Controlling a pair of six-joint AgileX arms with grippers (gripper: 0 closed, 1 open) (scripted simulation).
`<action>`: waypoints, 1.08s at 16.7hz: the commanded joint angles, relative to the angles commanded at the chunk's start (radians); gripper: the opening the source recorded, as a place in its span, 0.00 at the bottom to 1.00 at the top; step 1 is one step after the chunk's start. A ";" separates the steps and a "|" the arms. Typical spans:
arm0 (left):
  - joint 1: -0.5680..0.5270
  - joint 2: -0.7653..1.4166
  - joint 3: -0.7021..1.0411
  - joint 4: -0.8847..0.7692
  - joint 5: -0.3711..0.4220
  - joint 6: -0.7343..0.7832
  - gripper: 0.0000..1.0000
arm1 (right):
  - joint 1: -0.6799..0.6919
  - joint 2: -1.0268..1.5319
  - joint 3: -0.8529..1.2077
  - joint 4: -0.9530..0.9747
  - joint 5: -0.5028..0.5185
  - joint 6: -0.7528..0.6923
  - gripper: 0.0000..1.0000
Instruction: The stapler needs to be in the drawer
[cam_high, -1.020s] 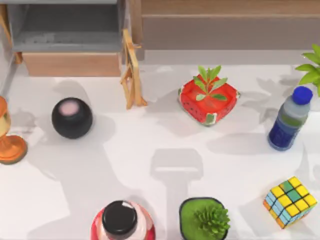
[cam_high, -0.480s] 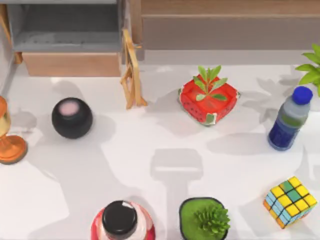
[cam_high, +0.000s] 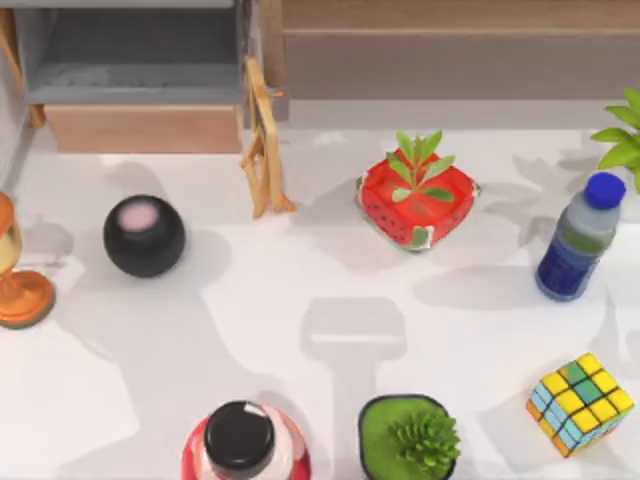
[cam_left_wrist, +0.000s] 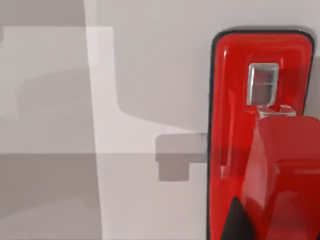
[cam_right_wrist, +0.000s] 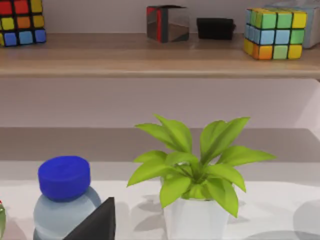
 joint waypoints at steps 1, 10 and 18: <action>0.000 0.000 0.000 0.000 0.000 0.000 0.53 | 0.000 0.000 0.000 0.000 0.000 0.000 1.00; 0.000 0.000 0.000 0.000 0.000 0.000 1.00 | 0.000 0.000 0.000 0.000 0.000 0.000 1.00; 0.000 -0.009 -0.006 0.005 0.004 0.004 1.00 | 0.000 0.000 0.000 0.000 0.000 0.000 1.00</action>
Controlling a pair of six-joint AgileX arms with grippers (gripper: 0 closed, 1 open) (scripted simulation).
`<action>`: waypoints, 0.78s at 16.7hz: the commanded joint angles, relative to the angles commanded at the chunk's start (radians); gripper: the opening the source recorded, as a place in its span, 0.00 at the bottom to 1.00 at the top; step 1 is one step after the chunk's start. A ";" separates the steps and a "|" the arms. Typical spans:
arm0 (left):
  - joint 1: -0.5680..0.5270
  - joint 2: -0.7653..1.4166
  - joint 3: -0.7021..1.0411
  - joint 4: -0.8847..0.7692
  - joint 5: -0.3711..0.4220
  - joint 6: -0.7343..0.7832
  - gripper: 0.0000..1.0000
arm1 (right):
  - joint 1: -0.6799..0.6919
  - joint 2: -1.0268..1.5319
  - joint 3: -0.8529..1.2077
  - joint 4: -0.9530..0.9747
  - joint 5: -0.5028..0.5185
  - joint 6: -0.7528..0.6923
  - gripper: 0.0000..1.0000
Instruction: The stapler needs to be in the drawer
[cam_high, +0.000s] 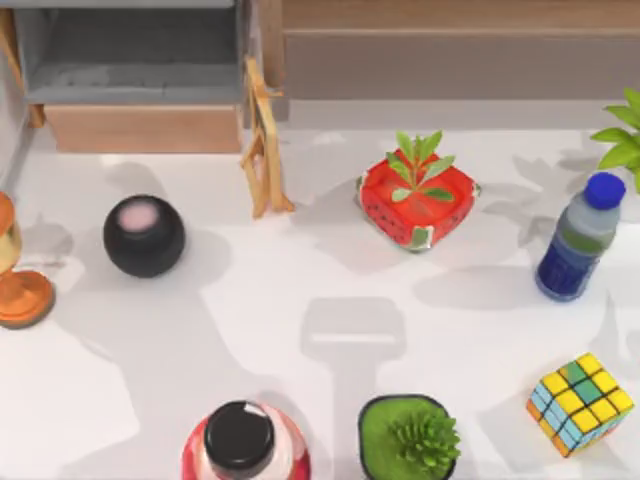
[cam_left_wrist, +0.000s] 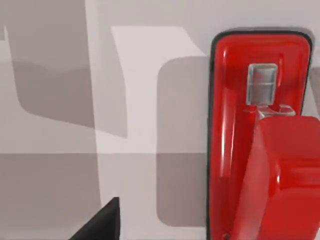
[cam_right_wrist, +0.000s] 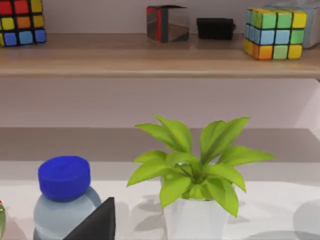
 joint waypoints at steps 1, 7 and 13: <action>0.004 -0.018 -0.013 0.012 0.007 0.009 1.00 | 0.000 0.000 0.000 0.000 0.000 0.000 1.00; 0.055 -0.254 -0.229 0.272 0.116 0.199 1.00 | 0.000 0.000 0.000 0.000 0.000 0.000 1.00; 0.209 -0.497 -0.600 0.854 0.243 0.576 1.00 | 0.000 0.000 0.000 0.000 0.000 0.000 1.00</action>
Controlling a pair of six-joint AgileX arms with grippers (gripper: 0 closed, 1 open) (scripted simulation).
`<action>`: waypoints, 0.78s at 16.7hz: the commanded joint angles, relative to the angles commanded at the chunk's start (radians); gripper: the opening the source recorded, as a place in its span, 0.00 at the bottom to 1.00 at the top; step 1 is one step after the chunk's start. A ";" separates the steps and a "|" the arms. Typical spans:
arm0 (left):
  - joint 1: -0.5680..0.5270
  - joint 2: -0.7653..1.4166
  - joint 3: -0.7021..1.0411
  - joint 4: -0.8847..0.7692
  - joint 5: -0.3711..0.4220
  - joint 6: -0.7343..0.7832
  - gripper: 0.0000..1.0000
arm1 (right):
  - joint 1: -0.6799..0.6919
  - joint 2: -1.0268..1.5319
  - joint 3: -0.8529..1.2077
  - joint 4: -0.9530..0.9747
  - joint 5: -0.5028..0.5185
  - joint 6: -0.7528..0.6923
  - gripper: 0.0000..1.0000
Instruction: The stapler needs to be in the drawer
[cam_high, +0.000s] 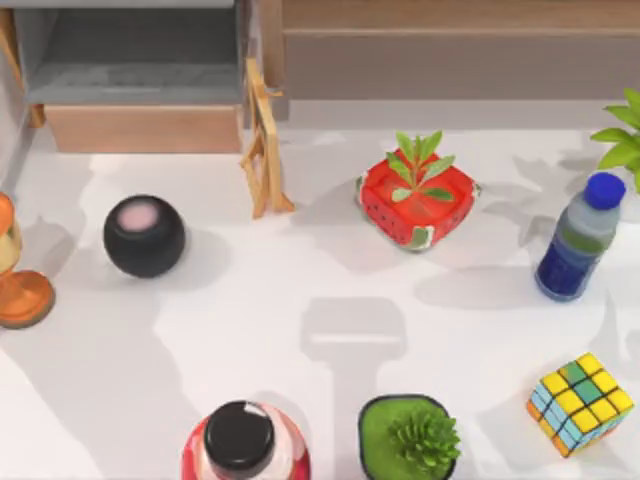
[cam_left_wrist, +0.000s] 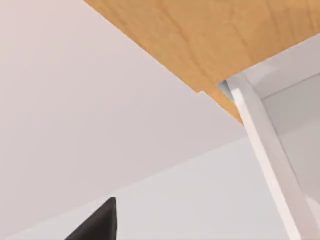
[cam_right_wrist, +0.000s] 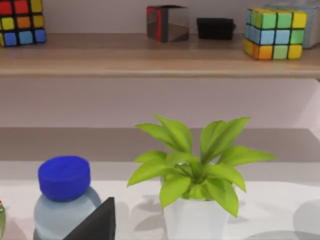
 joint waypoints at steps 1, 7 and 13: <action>0.033 -0.034 -0.072 0.116 0.020 0.072 1.00 | 0.000 0.000 0.000 0.000 0.000 0.000 1.00; 0.226 -0.172 -0.550 0.847 0.144 0.482 1.00 | 0.000 0.000 0.000 0.000 0.000 0.000 1.00; 0.317 -0.188 -1.028 1.511 0.297 0.705 1.00 | 0.000 0.000 0.000 0.000 0.000 0.000 1.00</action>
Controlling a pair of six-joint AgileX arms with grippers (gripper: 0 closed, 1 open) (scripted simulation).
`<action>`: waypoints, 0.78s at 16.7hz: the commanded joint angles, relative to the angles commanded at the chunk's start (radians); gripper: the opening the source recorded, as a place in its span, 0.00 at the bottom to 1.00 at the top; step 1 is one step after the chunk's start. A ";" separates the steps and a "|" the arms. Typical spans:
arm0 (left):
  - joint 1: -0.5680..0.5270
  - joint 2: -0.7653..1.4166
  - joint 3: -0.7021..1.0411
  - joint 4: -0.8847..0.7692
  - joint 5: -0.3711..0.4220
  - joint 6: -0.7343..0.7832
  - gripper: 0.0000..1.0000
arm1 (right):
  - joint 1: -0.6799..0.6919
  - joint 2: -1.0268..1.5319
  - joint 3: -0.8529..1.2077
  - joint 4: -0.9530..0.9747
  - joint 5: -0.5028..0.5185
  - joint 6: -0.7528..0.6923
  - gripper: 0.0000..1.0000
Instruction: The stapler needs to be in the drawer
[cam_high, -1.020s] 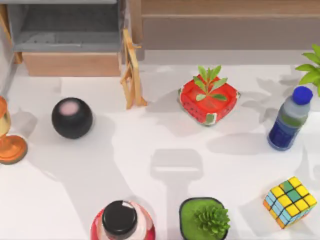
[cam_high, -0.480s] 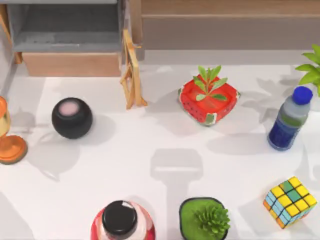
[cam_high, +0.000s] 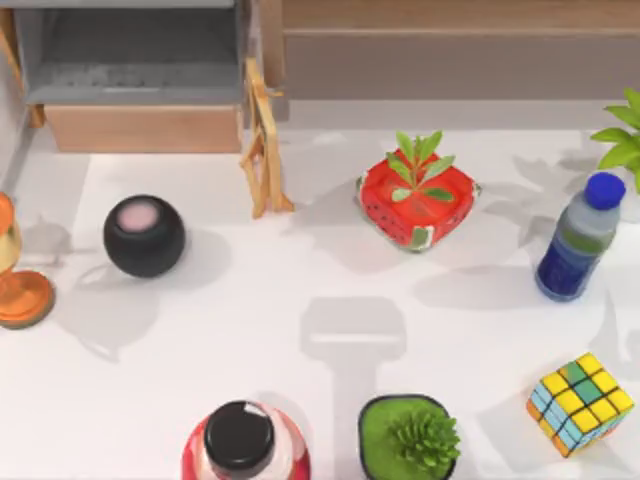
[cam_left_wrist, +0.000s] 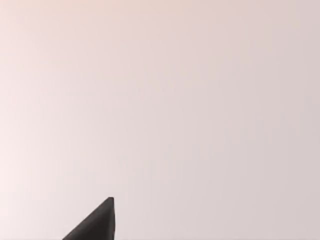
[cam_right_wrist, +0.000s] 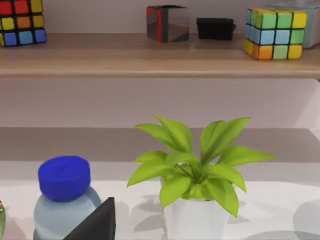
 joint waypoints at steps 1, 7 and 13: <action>-0.001 0.006 -0.068 0.094 0.027 0.011 1.00 | 0.000 0.000 0.000 0.000 0.000 0.000 1.00; -0.098 0.056 -0.350 0.504 0.173 -0.029 1.00 | 0.000 0.000 0.000 0.000 0.000 0.000 1.00; -0.140 0.072 -0.406 0.589 0.211 -0.061 1.00 | 0.000 0.000 0.000 0.000 0.000 0.000 1.00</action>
